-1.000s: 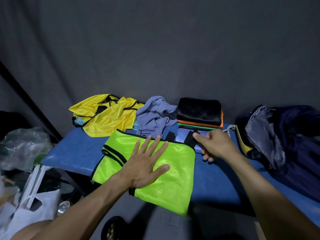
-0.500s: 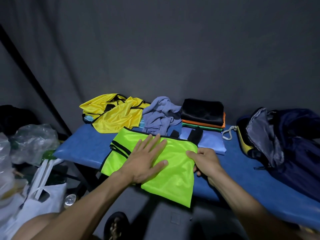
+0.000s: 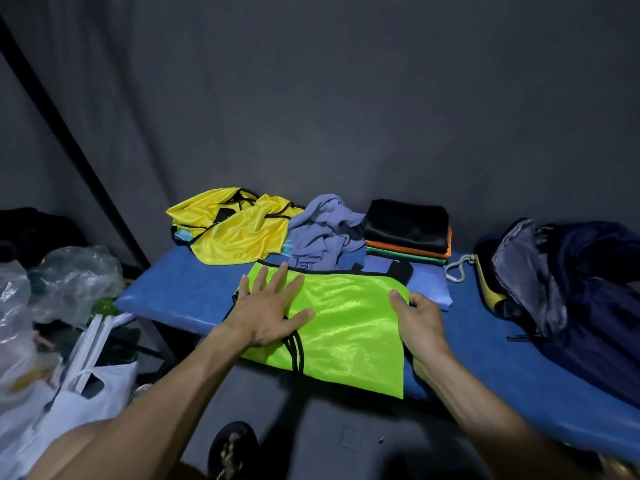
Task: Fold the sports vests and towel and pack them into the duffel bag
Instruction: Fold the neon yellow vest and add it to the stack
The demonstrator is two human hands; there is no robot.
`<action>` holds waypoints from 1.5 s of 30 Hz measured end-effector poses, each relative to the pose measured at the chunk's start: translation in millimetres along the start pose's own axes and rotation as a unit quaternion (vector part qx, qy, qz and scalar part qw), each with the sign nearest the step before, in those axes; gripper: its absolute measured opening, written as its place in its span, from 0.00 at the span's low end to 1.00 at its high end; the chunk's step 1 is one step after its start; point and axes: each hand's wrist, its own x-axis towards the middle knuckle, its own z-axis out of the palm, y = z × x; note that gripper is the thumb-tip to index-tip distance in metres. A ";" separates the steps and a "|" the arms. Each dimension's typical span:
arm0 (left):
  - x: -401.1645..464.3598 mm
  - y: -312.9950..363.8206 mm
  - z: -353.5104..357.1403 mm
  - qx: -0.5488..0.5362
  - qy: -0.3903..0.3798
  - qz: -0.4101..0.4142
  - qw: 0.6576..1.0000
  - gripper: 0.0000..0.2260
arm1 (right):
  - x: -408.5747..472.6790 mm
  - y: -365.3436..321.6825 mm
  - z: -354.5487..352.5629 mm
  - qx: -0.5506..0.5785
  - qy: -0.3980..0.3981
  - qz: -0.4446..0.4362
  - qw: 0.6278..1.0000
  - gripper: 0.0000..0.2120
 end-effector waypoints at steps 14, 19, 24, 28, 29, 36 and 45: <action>15.5 52.9 13.0 0.033 0.000 0.168 0.985 0.38 | -32.6 -14.1 9.4 0.170 -0.100 -0.022 0.980 0.17; 14.0 46.5 4.6 -0.014 0.011 0.182 0.983 0.39 | -35.2 -25.4 27.1 0.159 -0.135 -0.069 0.975 0.22; 5.3 15.8 -37.5 -0.309 0.128 0.113 0.936 0.16 | -26.0 -43.8 63.8 0.158 -0.182 -0.101 0.965 0.27; -6.0 -15.6 -71.2 -0.622 0.009 -0.039 0.782 0.20 | -18.4 -68.3 111.4 0.039 -0.216 -0.125 0.968 0.21; -7.0 -22.8 -73.2 -0.639 -0.017 -0.053 0.767 0.22 | -16.1 -72.8 127.1 -0.016 -0.222 -0.129 0.966 0.20; 11.5 -58.4 -50.0 -0.633 -0.018 -0.170 0.755 0.24 | -18.4 -58.4 192.9 -0.240 -0.312 -0.138 0.909 0.37; 22.4 -62.9 -36.7 -0.515 0.066 -0.154 0.841 0.16 | -12.2 -16.3 152.6 -0.298 -0.227 -0.429 0.822 0.26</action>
